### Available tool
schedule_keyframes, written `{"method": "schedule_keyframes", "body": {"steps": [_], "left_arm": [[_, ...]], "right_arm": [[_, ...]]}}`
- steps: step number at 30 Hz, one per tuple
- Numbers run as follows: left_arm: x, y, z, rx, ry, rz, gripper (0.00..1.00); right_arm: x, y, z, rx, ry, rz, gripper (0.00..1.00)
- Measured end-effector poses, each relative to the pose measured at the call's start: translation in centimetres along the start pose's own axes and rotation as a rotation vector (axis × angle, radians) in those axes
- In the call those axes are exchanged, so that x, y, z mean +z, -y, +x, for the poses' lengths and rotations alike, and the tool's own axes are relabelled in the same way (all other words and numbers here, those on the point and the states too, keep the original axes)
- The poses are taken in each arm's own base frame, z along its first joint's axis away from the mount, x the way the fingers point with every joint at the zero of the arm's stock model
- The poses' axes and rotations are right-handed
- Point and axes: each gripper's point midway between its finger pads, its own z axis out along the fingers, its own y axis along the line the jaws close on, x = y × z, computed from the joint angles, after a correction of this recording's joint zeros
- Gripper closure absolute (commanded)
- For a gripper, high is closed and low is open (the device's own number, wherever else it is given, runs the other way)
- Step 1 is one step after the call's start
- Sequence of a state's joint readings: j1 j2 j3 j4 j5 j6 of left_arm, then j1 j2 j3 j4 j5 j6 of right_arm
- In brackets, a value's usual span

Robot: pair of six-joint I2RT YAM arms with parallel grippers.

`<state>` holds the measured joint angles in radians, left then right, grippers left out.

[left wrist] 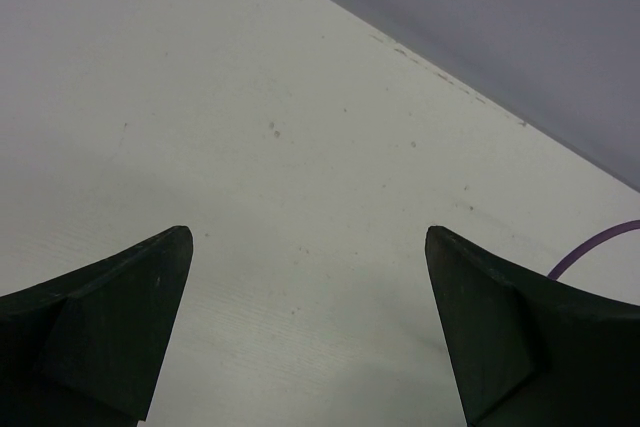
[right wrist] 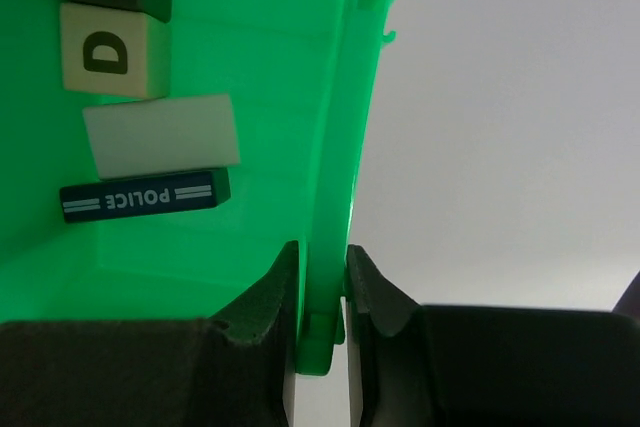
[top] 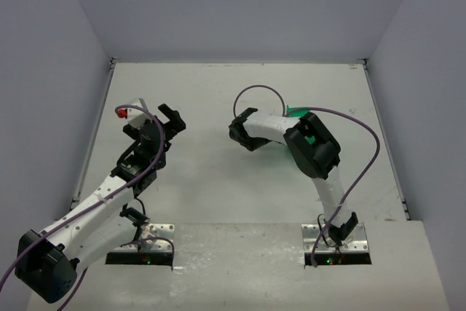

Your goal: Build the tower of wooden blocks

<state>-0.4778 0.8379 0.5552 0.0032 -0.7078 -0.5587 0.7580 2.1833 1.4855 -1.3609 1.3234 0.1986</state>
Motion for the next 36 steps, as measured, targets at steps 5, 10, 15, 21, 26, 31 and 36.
{"method": "schedule_keyframes", "body": {"steps": [5, 10, 15, 21, 26, 31, 36], "left_arm": [[0.0, 0.0, 0.0, 0.000, 0.000, 0.000, 0.00], [0.0, 0.0, -0.1, -0.001, 0.001, 0.001, 0.00], [-0.1, 0.1, -0.2, -0.006, 0.006, 0.005, 0.00], [-0.1, 0.1, -0.2, -0.005, 0.004, 0.004, 0.00], [-0.1, 0.0, -0.2, -0.004, 0.004, 0.004, 0.00], [-0.1, 0.1, -0.2, -0.004, 0.004, 0.004, 0.00], [-0.1, 0.1, -0.2, -0.005, 0.003, 0.005, 0.00]], "right_arm": [[-2.3, 0.5, -1.8, -0.114, 0.058, 0.015, 1.00], [-4.1, 0.5, -3.4, -0.213, 0.098, 0.011, 1.00], [-4.6, -0.1, -4.3, -0.303, 0.099, 0.004, 1.00], [-4.1, -5.8, -6.3, -0.375, 0.088, -0.166, 1.00], [-4.5, -6.9, -6.3, -0.363, 0.102, -0.243, 1.00], [-4.4, -7.1, -6.0, -0.379, 0.122, -0.258, 1.00], [-4.1, -6.9, -5.3, -0.374, 0.186, -0.254, 1.00]]}}
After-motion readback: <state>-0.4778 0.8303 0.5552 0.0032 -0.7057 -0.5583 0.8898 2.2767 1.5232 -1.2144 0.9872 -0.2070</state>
